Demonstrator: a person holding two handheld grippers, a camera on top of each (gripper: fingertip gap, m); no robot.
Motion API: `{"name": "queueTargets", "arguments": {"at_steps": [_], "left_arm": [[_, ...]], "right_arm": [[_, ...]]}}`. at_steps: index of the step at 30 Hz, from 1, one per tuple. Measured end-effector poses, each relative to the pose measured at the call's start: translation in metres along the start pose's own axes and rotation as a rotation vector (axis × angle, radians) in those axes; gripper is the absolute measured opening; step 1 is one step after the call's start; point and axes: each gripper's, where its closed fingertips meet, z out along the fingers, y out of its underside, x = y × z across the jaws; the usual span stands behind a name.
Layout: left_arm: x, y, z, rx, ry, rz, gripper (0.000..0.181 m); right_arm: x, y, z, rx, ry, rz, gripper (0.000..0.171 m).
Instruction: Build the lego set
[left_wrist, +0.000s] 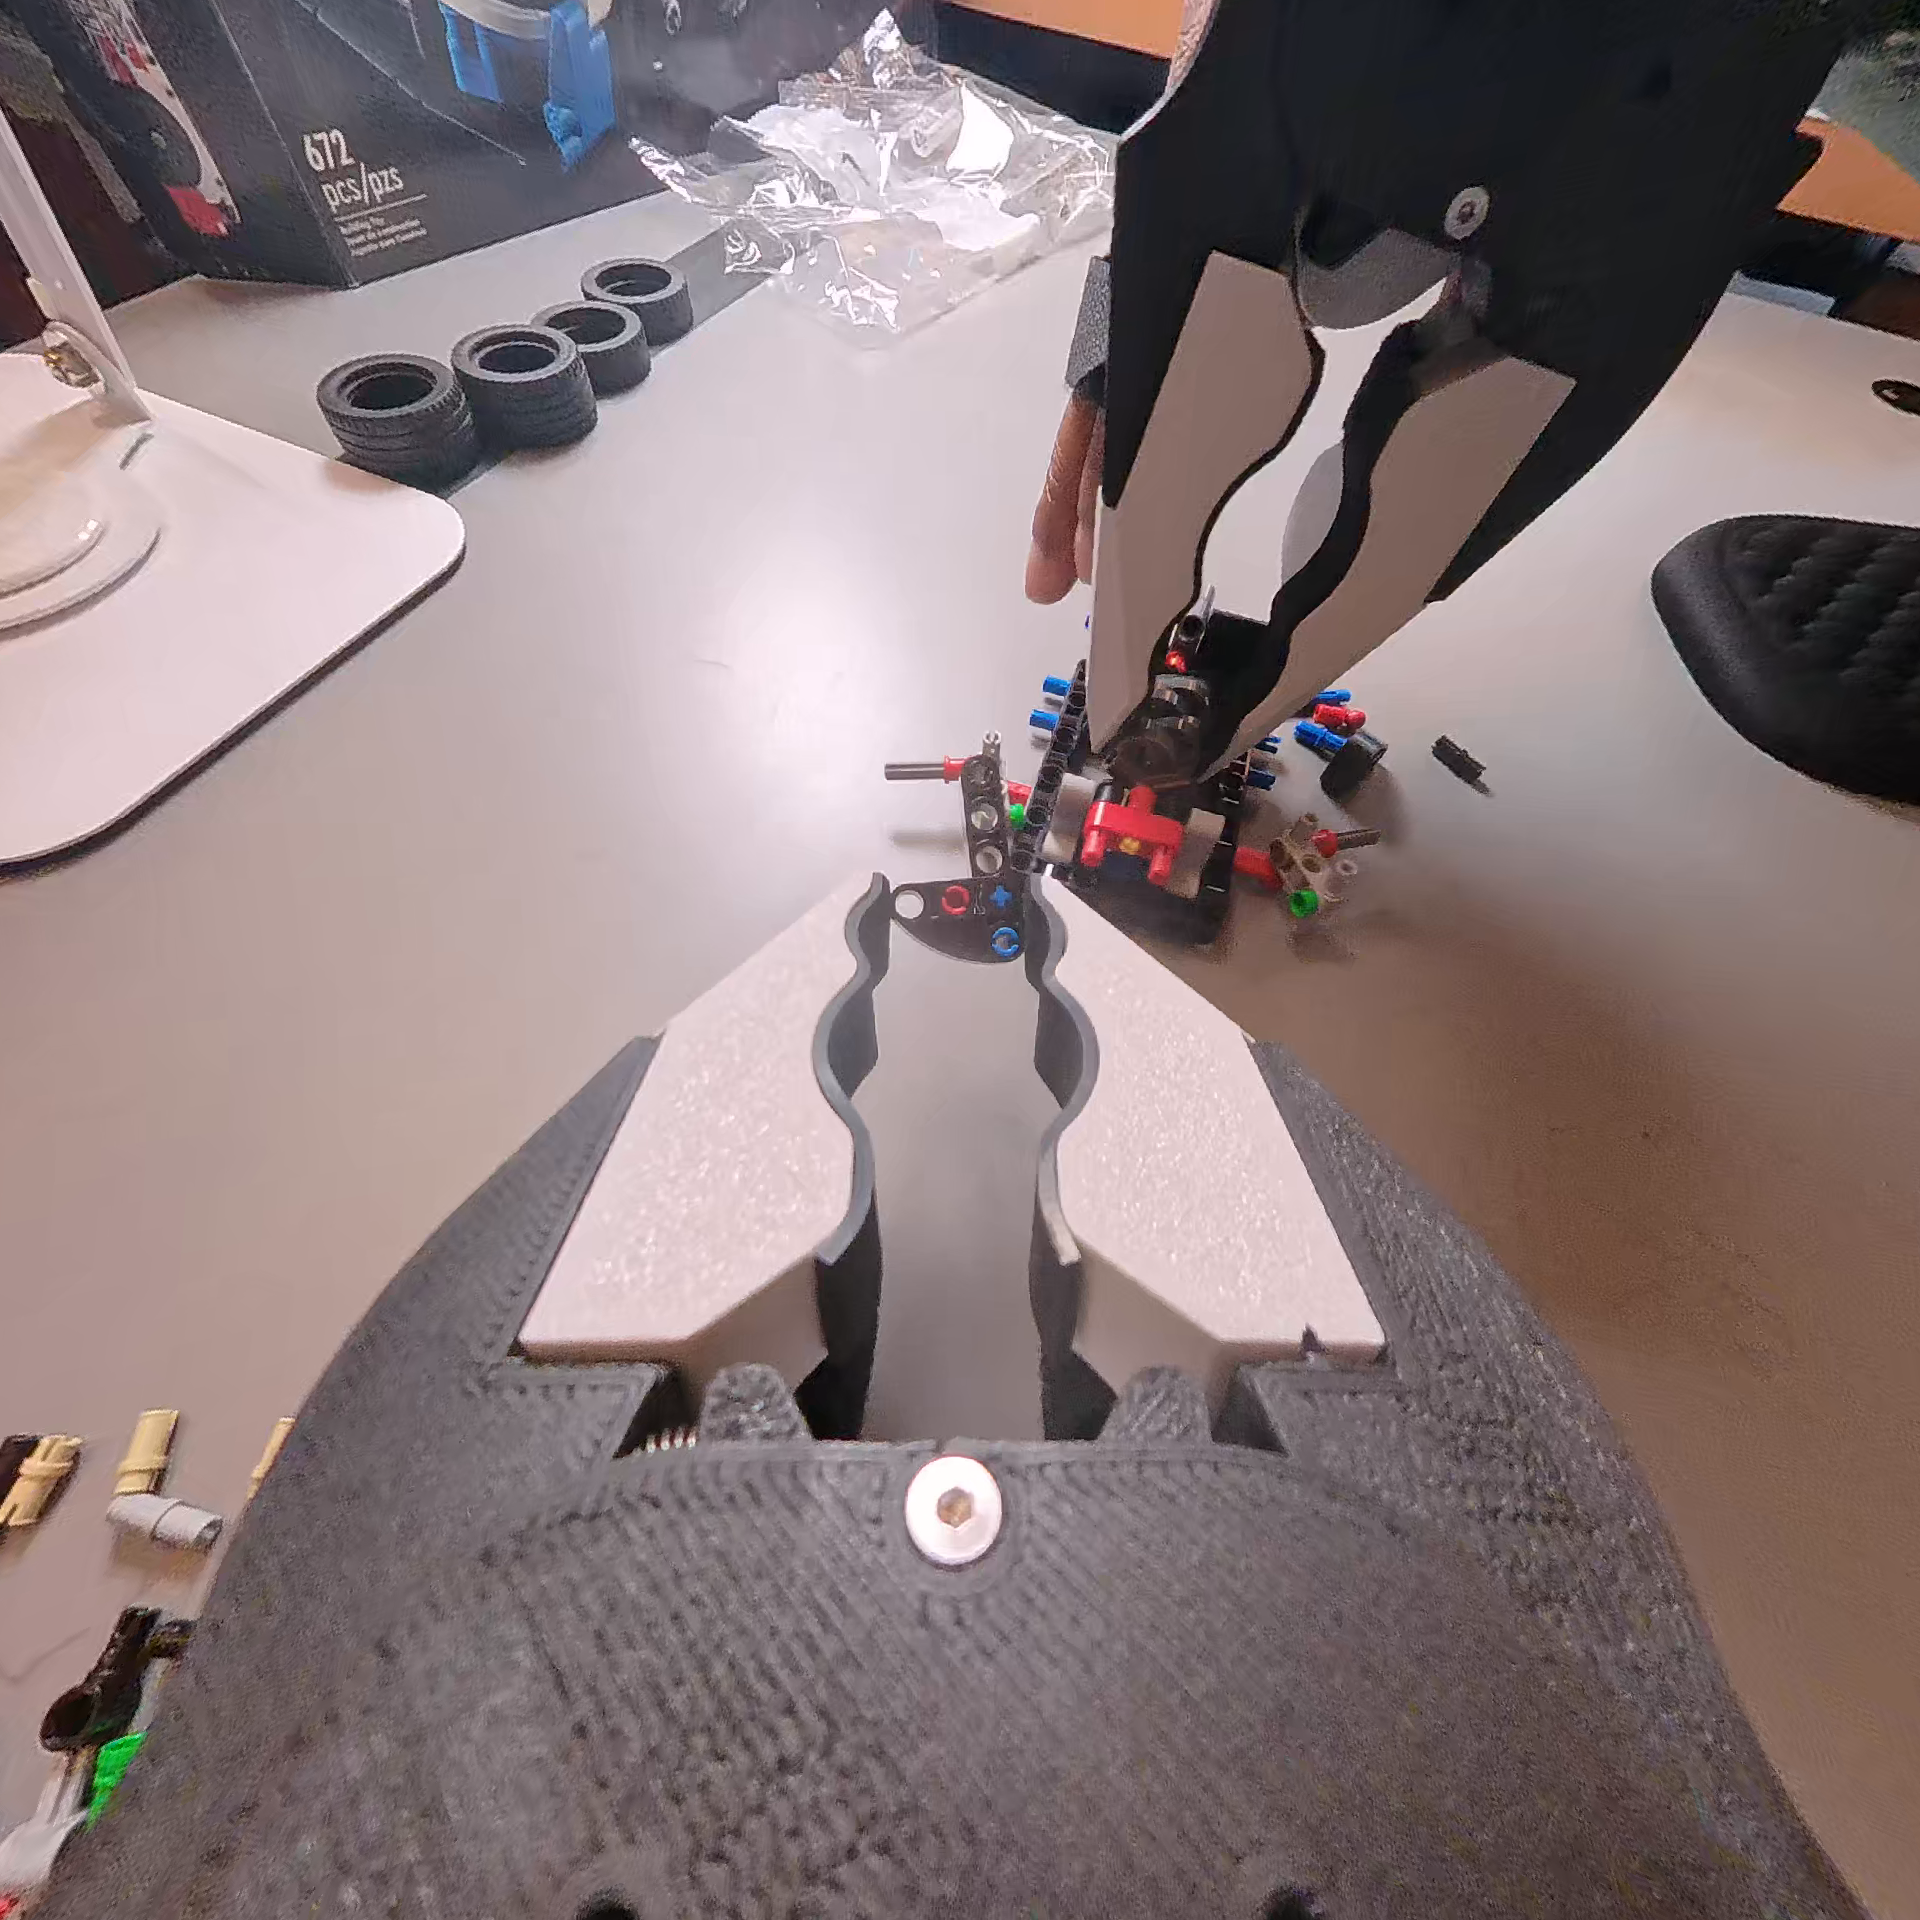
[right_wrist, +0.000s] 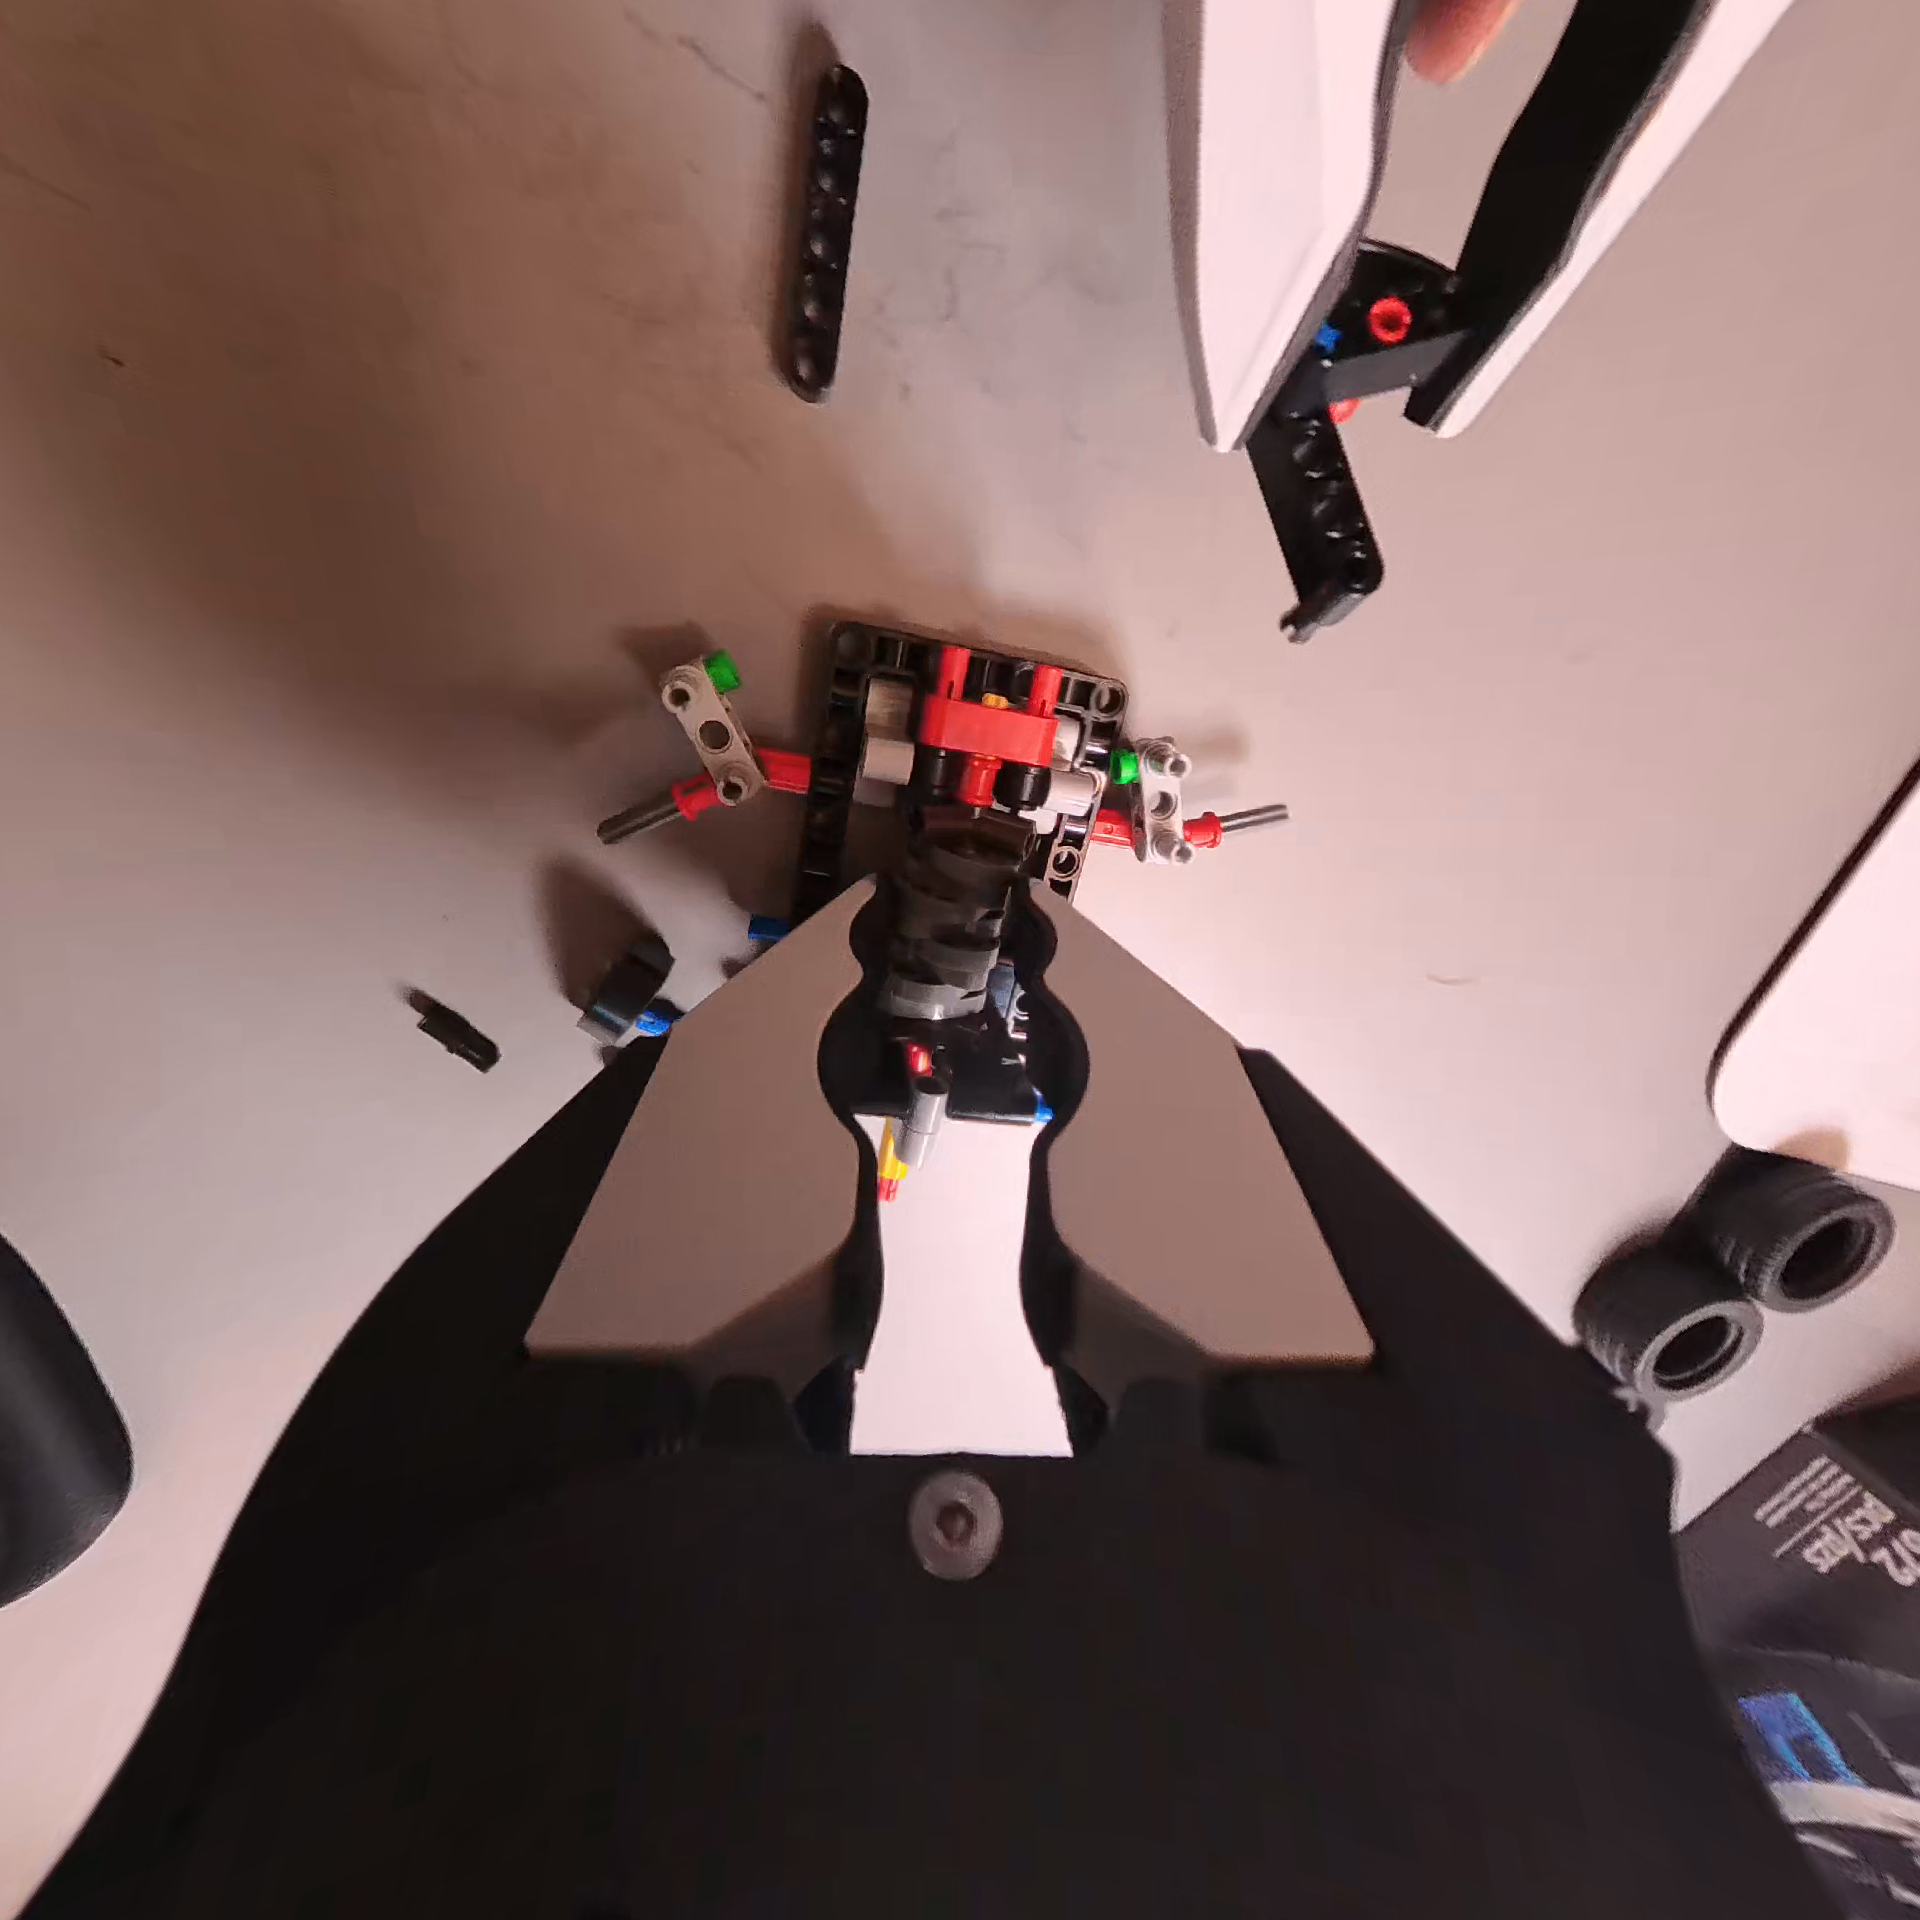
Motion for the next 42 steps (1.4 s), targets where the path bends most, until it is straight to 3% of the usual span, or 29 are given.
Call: {"name": "queueTargets", "arguments": {"at_steps": [1, 17, 19, 22, 28, 32, 35, 42], "left_arm": [[0.0, 0.001, 0.0, -0.003, 0.0, 0.003, 0.024], [0.031, 0.0, 0.006, -0.05, 0.076, 0.042, 0.024], [0.038, 0.0, 0.006, -0.062, 0.092, 0.06, 0.024], [0.045, 0.0, 0.005, -0.075, 0.107, 0.089, 0.023], [0.055, 0.001, 0.01, -0.134, 0.164, 0.186, 0.023], [0.057, -0.002, 0.017, -0.175, 0.21, 0.208, 0.023], [0.059, 0.0, 0.021, -0.185, 0.234, 0.203, 0.023], [0.059, -0.001, 0.019, -0.124, 0.292, 0.123, 0.027]], "right_arm": [[-0.002, -0.002, 0.0, 0.008, 0.0, -0.014, 0.019], [-0.047, -0.028, -0.003, 0.096, -0.035, -0.061, 0.02], [-0.048, -0.03, -0.009, 0.143, -0.021, -0.012, 0.032], [-0.044, -0.033, -0.034, 0.321, -0.02, 0.108, 0.032], [-0.016, -0.024, -0.05, 0.553, 0.075, 0.275, 0.026], [-0.014, -0.035, -0.037, 0.582, 0.065, 0.251, 0.02], [-0.009, -0.04, -0.032, 0.605, 0.066, 0.24, 0.005], [-0.009, -0.033, -0.029, 0.618, -0.009, 0.249, 0.004]]}}
